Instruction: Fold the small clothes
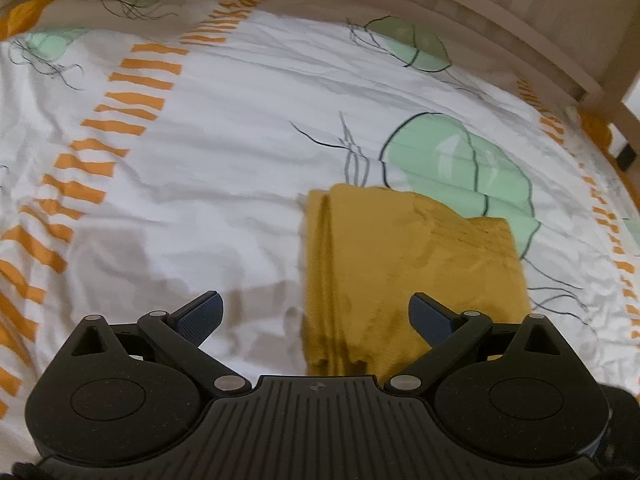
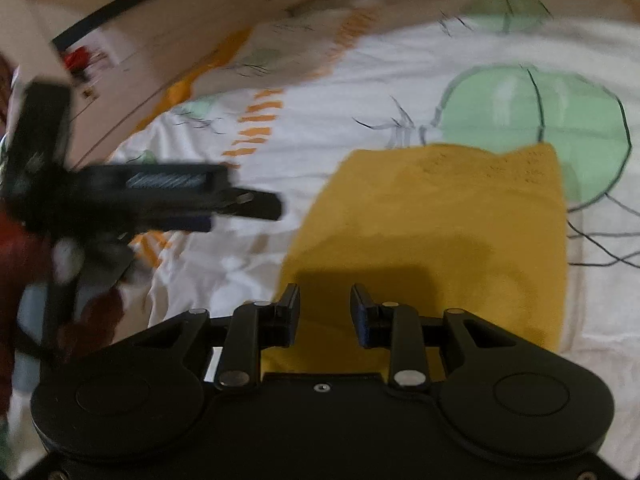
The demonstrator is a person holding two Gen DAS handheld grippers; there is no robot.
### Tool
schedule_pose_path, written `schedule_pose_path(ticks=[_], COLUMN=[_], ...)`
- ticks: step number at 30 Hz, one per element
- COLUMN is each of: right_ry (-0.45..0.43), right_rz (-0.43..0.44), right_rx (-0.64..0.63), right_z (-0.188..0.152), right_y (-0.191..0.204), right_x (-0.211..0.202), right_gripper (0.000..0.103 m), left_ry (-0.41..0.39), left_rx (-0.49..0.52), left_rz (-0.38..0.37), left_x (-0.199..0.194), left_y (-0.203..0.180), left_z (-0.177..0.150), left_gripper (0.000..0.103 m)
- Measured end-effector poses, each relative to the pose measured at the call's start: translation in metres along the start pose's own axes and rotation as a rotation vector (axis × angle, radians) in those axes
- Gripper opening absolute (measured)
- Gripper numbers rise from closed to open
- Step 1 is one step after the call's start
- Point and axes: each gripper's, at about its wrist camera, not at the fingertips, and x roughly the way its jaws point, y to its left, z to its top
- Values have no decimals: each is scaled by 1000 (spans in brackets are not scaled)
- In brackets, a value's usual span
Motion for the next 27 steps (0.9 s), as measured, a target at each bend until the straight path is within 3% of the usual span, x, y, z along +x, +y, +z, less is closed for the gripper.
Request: schedule_pose_path(ticks=[1, 2, 3, 4, 5, 9, 14, 18, 20, 23, 27], right_ry=[-15, -26, -33, -36, -37, -26, -38, -28, -24, -35, -50], right_rz=[1, -2, -4, -11, -22, -83, -141, -171, -173, -187, -122], right_rx=[-30, -65, -115, -161, -203, -379, -603, -728, -733, -710, -656], right_z=[-4, -7, -11, -14, -17, -25, -40, -50, -51, -50, -43], right_y=[6, 11, 19, 26, 32, 52, 76, 86, 86, 82, 81], right_x=[-3, -6, -8, -9, -10, -1, 11, 22, 26, 25, 14], right_gripper=[66, 72, 74, 74, 74, 72, 63, 50, 41, 13, 10], left_ry=[5, 10, 17, 22, 29, 59, 67, 83, 76, 38, -16], left_rx=[-7, -15, -24, -27, -28, -15, 12, -9, -16, -32, -40], left_rz=[-18, -34, -56, -78, -100, -145, -143, -134, -128, -153, -151], left_x=[1, 3, 5, 7, 8, 17, 26, 35, 37, 32, 15], left_y=[0, 0, -1, -1, -3, -12, -18, -14, -11, -7, -5], left_z=[0, -1, -1, -2, -3, -7, -10, -13, -14, -15, -16], left_gripper=[100, 100, 100, 92, 78, 71, 56, 41, 20, 9, 7])
